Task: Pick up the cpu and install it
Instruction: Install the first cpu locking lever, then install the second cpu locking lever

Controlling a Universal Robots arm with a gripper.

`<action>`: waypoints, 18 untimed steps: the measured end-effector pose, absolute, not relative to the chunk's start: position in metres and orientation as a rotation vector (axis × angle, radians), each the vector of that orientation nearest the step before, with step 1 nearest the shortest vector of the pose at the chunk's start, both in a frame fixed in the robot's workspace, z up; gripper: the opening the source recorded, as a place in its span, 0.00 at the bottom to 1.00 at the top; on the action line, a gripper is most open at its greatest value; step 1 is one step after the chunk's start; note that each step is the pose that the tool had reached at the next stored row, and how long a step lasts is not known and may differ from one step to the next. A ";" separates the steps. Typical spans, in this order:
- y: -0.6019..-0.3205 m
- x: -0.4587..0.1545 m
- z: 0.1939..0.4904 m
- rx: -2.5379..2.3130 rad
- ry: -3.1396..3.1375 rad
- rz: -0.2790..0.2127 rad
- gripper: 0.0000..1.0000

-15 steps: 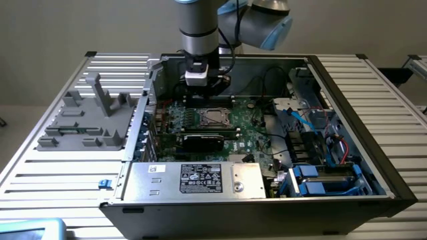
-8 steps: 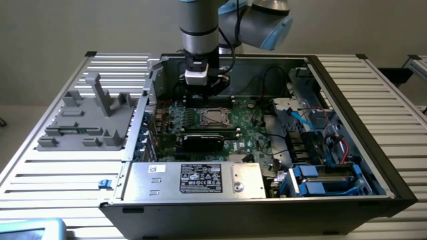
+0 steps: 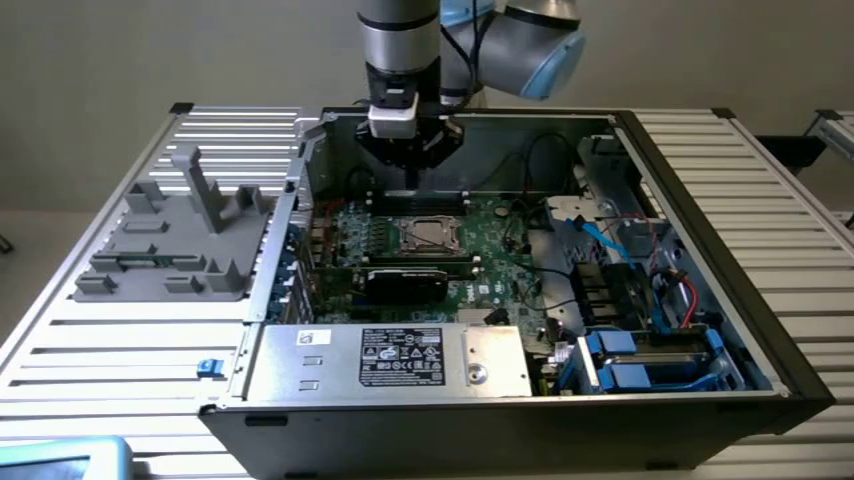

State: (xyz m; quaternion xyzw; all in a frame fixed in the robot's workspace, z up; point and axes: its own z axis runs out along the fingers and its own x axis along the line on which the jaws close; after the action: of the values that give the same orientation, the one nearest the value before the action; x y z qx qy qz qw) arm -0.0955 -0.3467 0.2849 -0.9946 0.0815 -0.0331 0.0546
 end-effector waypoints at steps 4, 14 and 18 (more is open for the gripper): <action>-0.349 -0.086 0.302 -3.021 0.243 -0.096 0.11; -0.349 -0.082 0.305 -3.021 0.244 -0.090 0.11; -0.349 -0.082 0.305 -3.021 0.244 -0.090 0.11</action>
State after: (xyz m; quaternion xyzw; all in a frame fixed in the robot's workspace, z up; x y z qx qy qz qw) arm -0.0824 -0.3491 0.3053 -0.9948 0.0802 -0.0295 0.0545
